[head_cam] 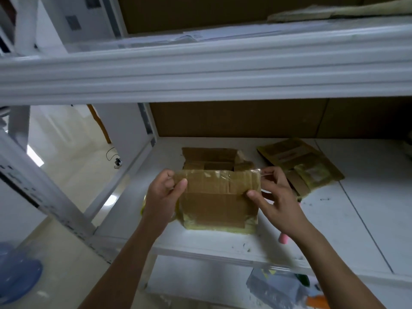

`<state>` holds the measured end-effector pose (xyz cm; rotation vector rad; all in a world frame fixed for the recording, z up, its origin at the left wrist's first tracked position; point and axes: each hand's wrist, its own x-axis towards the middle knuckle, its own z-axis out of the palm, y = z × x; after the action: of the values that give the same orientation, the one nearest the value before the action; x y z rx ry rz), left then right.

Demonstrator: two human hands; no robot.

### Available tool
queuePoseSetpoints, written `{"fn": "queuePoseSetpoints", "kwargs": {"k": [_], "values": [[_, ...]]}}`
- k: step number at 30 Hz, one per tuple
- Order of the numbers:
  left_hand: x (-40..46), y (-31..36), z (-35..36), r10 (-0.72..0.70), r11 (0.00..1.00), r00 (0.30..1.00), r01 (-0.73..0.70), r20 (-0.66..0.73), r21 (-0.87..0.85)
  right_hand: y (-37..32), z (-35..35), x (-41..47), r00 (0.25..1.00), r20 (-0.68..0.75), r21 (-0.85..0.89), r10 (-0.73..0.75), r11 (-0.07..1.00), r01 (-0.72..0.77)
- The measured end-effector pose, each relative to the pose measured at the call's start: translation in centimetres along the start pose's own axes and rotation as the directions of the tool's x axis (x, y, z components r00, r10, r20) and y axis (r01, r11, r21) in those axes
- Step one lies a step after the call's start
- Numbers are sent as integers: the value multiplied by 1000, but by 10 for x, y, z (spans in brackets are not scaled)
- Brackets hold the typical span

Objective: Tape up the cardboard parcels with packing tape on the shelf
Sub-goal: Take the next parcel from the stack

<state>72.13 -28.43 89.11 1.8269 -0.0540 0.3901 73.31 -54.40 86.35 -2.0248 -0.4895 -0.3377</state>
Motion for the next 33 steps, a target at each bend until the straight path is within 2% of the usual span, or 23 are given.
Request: {"fn": "queuePoseSetpoints", "kwargs": {"k": [5, 7, 11, 15, 18, 21, 23, 27, 33], "values": [[7, 1, 8, -3, 995, 1000, 5, -25, 96, -4, 1, 7, 994, -42, 110, 102, 989, -97], [16, 0, 8, -14, 994, 1000, 11, 22, 113, -4, -1, 12, 986, -47, 88, 157, 984, -153], [27, -4, 10, -57, 997, 984, 49, 167, 54, 0, -8, 21, 967, 73, 123, 245, 960, -252], [29, -12, 7, -20, 998, 989, 10, 149, 69, -4, -10, 34, 971, 173, 66, 164, 982, -178], [20, -19, 8, 12, 992, 991, -30, 135, 127, 0, -1, 30, 990, 94, -1, 106, 994, -107], [12, -21, 14, -43, 995, 990, 30, 131, 100, 2, 6, 23, 974, 111, 27, 195, 980, -199], [9, -22, 17, -29, 999, 993, 24, 117, 49, 3, 4, 22, 971, 131, 84, 200, 974, -212], [7, -31, 19, 14, 1000, 996, -15, 83, 14, 7, 2, 20, 995, 54, 135, 87, 986, -94], [11, -43, 27, 31, 999, 998, -34, 61, 43, 28, 12, 20, 998, -52, 109, 26, 994, -20]]}}
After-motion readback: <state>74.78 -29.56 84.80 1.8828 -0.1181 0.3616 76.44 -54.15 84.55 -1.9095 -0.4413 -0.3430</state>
